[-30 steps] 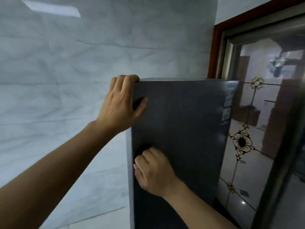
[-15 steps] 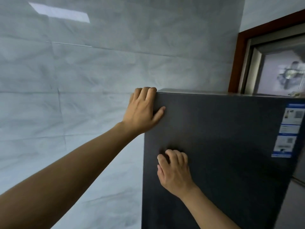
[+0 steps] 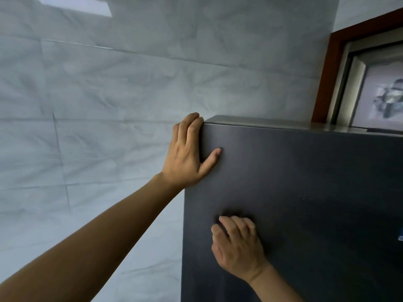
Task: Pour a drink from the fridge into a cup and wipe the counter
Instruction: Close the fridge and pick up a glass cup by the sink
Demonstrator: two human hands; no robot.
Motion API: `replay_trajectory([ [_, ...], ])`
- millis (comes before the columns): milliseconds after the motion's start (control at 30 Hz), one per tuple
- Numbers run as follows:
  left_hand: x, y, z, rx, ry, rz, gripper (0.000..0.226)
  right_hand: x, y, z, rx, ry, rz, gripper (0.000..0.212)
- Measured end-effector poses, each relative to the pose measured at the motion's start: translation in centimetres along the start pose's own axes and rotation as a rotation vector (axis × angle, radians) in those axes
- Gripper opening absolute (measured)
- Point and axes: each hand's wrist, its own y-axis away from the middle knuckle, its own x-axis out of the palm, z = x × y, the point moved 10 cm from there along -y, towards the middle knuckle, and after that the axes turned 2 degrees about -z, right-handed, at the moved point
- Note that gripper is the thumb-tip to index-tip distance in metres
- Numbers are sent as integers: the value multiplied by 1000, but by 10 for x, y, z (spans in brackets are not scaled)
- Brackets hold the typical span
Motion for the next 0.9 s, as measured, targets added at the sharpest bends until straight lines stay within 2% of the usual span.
replay_trajectory([
  [233, 5, 3, 4, -49, 72, -1, 73, -2, 1, -4, 0, -78, -37, 30],
  [333, 4, 5, 5, -85, 129, 17, 73, -2, 6, -3, 50, -107, 34, 29],
  [467, -8, 27, -12, -96, 246, 28, 63, -11, 26, -6, 211, -80, 250, 22],
  [600, -19, 71, -59, 96, 421, 32, 44, -35, 65, -11, 513, 73, 588, 15],
  [667, -10, 98, -83, 150, 602, 168, 39, -60, 89, -5, 646, 183, 739, 20],
  [733, 11, 136, -114, 218, 750, 405, 40, -90, 116, 9, 764, 279, 910, 27],
  [800, 28, 183, -154, 322, 797, 631, 44, -137, 145, 30, 934, 370, 1070, 34],
  [900, 31, 255, -217, 468, 789, 952, 44, -224, 178, 72, 1228, 481, 1182, 37],
])
